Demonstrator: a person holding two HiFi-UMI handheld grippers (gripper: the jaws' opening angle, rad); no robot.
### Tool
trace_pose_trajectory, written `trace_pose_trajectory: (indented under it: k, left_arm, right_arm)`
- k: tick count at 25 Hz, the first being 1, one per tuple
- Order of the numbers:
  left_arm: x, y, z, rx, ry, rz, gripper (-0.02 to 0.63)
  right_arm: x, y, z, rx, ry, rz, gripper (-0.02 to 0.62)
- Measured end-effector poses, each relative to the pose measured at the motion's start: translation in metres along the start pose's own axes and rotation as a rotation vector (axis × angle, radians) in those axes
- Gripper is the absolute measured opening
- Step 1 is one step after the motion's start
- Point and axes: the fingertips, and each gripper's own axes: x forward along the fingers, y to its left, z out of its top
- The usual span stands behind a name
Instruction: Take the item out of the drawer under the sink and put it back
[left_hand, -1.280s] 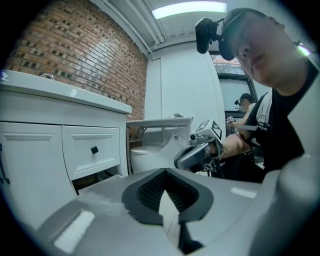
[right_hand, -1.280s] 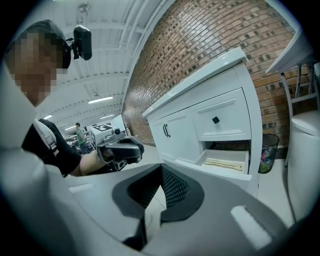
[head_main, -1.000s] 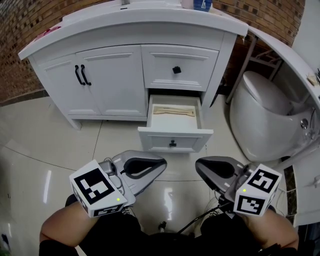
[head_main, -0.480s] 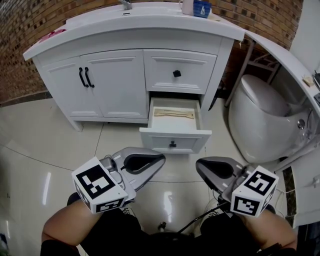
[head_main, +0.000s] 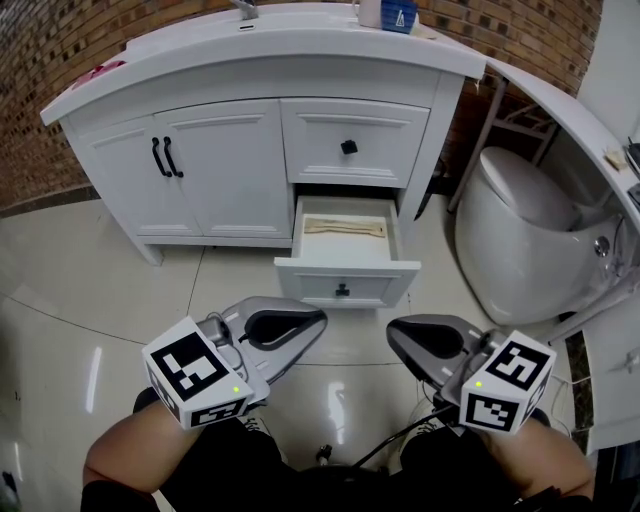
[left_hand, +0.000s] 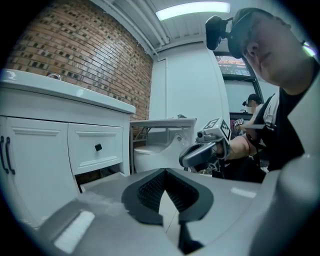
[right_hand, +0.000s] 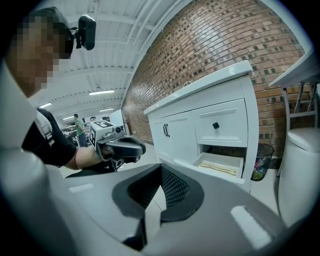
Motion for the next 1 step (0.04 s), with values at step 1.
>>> trace_pose_trajectory:
  k: [1]
  left_arm:
    - [0.0007,0.0002,-0.0002,0.001,0.002,0.001,0.006]
  right_arm:
    - [0.0001,-0.0005,0.0001,0.004,0.001,0.002,0.003]
